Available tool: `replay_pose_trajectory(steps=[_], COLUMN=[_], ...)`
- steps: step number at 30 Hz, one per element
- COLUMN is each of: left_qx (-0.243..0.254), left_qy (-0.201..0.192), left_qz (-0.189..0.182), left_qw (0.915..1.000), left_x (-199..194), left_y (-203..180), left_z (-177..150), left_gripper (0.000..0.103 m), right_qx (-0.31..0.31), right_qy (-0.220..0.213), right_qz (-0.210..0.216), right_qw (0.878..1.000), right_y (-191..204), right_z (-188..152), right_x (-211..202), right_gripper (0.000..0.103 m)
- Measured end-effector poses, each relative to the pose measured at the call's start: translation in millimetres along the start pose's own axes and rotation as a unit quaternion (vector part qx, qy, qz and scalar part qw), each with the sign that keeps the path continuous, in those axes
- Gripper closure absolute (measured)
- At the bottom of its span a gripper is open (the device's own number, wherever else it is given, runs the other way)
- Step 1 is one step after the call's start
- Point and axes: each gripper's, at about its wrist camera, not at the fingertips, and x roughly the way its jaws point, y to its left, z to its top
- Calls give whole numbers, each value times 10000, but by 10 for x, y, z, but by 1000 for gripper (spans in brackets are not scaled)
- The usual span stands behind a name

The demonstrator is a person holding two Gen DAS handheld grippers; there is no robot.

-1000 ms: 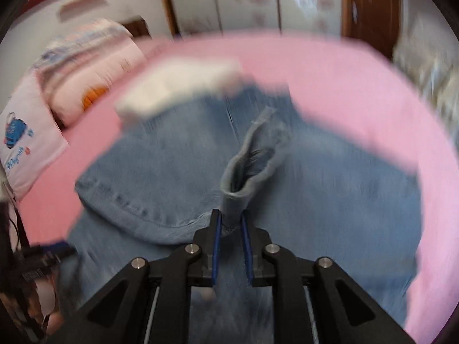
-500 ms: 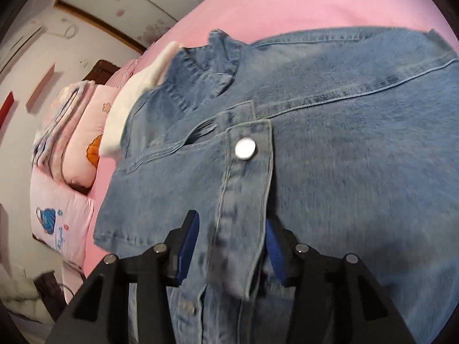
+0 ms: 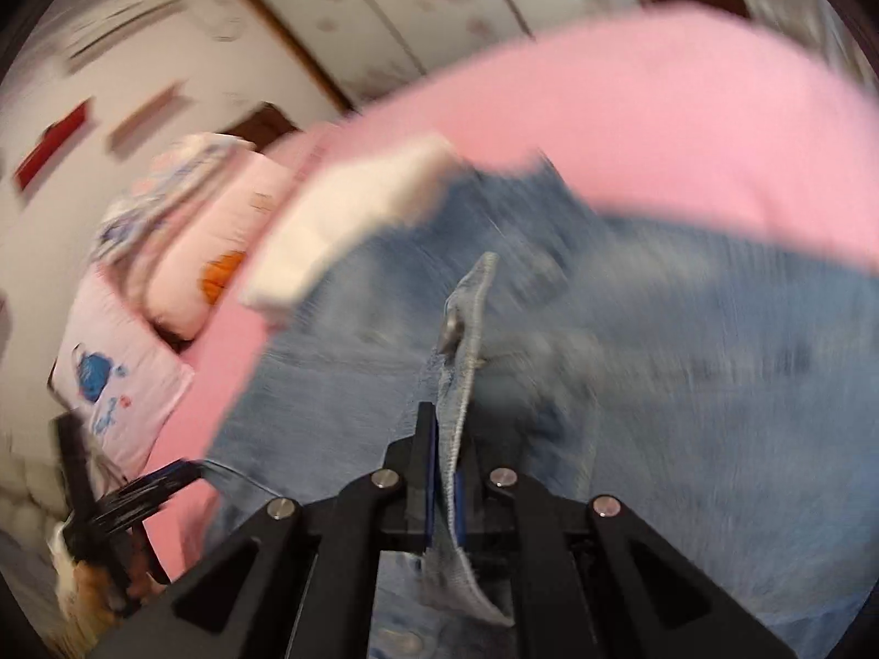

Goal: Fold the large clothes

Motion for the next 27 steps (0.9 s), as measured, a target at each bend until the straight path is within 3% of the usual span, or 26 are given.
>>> replay_pose_trajectory(steps=[3,5,8,10,12,16,20,23,24,25,27], left_qx=[78,194,478,664,680,438,191,272,337,382,599], left_qy=[242,471,600,588,549,387,326,396,469,511,540], left_qz=[161,205,393,475,398,200,-130,-124,-70,-45,300], left_qw=[9995,9985,9963,9949,9954,9981,9992,9988,9983,9980,9963], left_x=[228,414,596,615,564,406,346,444,512,546,715], left_y=[-70,-143,-242,-276,-249,-85,3,-84,-130,-187,-242], left_z=[56,47,9,10,40,174,313,302,285,244,165], left_gripper=[49,49,49,49,49,49,49,49,49,49,48], right_qx=[-577,-557,-265,-39,141,649,981,1044,1013,953,746], right_qy=[-378,-293,409,941,901,694,796,726,741,801,720], right_qz=[-440,-1009,-1771,-1983,-2010,-1580,-1341,-1057,-997,-929,-1195], right_qw=[9967,9929,9830,9756,9753,9829,9829,9862,9871,9879,9874], right_y=[171,24,-408,-629,-722,-859,-949,-925,-896,-843,-745], right_z=[183,251,193,57,-53,-181,-353,-457,-481,-504,-505], right_x=[-124,-28,354,553,500,256,191,201,206,215,167], right_gripper=[99,99,95,81,78,59,58,58,62,87,101])
